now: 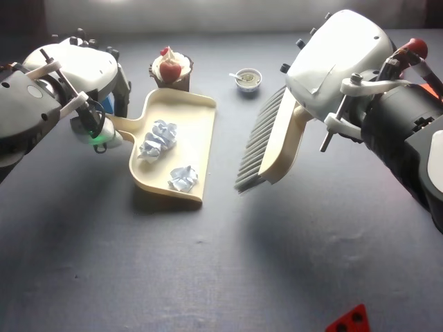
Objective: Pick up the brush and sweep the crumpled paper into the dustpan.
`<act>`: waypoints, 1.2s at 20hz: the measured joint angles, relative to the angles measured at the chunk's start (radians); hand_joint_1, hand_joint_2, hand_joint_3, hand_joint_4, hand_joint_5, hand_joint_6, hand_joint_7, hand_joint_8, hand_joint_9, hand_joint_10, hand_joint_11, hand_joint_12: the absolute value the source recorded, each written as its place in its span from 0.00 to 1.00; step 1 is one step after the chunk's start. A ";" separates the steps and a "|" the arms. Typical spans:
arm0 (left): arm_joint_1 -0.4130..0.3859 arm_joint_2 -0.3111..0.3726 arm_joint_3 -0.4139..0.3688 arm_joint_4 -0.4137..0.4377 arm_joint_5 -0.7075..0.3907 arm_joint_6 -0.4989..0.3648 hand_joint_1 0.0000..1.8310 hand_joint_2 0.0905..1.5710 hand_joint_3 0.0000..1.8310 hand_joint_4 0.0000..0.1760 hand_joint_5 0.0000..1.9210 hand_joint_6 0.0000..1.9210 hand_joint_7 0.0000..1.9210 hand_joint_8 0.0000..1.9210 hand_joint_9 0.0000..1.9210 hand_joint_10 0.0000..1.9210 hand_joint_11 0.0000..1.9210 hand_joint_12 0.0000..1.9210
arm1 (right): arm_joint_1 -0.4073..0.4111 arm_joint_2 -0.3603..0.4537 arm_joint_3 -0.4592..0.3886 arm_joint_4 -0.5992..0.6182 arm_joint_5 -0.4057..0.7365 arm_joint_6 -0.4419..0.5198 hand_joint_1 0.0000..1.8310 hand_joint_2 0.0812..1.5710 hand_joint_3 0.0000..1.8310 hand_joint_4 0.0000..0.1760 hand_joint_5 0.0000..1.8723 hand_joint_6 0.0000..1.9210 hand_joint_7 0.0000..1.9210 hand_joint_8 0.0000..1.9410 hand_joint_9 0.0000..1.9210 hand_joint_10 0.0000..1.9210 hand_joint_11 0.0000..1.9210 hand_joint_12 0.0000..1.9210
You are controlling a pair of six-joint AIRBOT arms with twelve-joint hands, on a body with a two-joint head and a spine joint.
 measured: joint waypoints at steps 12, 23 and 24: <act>-0.016 0.000 0.000 0.004 -0.006 0.006 0.51 0.55 0.00 0.81 0.29 0.00 0.15 0.00 0.13 0.01 0.00 0.23 | -0.028 0.049 -0.090 0.000 -0.011 -0.030 0.51 0.51 0.00 0.41 0.32 1.00 0.34 1.00 0.37 1.00 0.43 1.00; -0.211 0.092 -0.058 -0.076 0.080 0.221 0.48 0.55 0.00 0.79 0.31 0.00 0.16 0.00 0.13 0.00 0.00 0.27 | 0.046 0.177 -0.187 0.317 -0.003 -0.155 0.27 0.41 0.00 0.00 0.00 0.00 0.02 0.00 0.02 0.00 0.04 0.01; -0.213 0.095 -0.061 -0.077 0.083 0.221 0.48 0.55 0.00 0.79 0.31 0.00 0.16 0.00 0.13 0.00 0.00 0.27 | 0.048 0.189 -0.193 0.327 0.006 -0.153 0.27 0.41 0.00 0.00 0.00 0.00 0.02 0.00 0.02 0.00 0.04 0.01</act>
